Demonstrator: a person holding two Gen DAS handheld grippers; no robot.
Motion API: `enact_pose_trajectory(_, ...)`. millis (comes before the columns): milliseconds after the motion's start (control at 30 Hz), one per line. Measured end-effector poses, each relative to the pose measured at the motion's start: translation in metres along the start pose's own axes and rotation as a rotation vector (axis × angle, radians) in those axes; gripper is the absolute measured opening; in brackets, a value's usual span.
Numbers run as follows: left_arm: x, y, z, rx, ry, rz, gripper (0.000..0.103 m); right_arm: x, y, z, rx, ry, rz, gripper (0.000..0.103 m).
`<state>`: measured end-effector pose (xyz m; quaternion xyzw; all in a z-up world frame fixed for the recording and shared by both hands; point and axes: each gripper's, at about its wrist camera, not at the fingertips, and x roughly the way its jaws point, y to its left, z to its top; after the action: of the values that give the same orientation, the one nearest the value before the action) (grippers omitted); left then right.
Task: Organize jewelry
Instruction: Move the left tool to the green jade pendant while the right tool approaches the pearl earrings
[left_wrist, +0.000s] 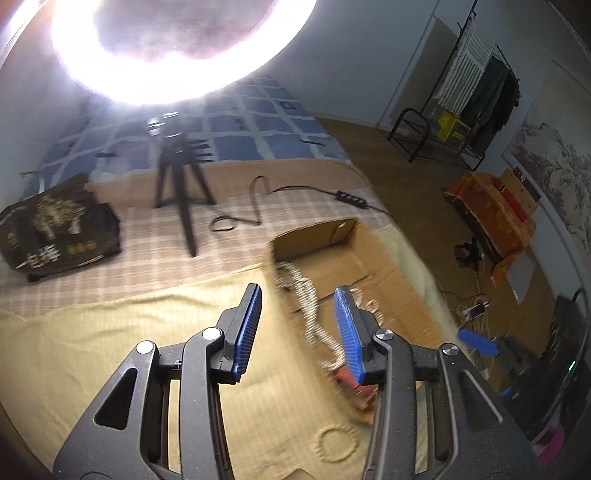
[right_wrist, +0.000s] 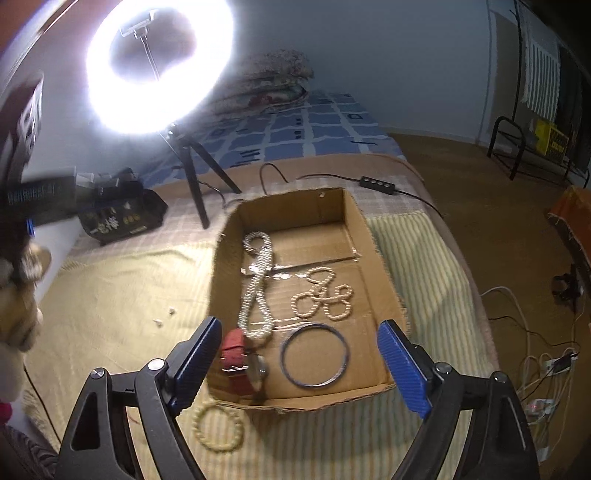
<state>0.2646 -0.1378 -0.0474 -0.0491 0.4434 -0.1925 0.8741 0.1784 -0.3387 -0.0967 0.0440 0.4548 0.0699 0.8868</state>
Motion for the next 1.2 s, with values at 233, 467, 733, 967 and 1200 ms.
enact_pose_trajectory(233,-0.024,0.049,-0.035,-0.017,0.021,0.039,0.041,-0.004,0.022,0.003,0.017,-0.012,0.072,0.085)
enact_pose_trajectory(467,-0.036,0.084,-0.086,-0.019,0.085,0.039,0.041,0.007,0.044,0.007,0.033,0.018,0.137,0.075)
enact_pose_trajectory(733,-0.032,0.092,-0.138,0.024,0.186,-0.013,0.041,0.033,0.081,0.015,0.036,0.084,0.212,0.056)
enact_pose_trajectory(967,-0.026,0.082,-0.161,0.093,0.229,-0.044,0.041,0.069,0.112,0.014,0.047,0.173,0.262,0.041)
enact_pose_trajectory(1200,-0.013,0.088,-0.177,0.077,0.280,-0.068,0.036,0.109,0.138,0.012,0.057,0.255,0.252,0.034)
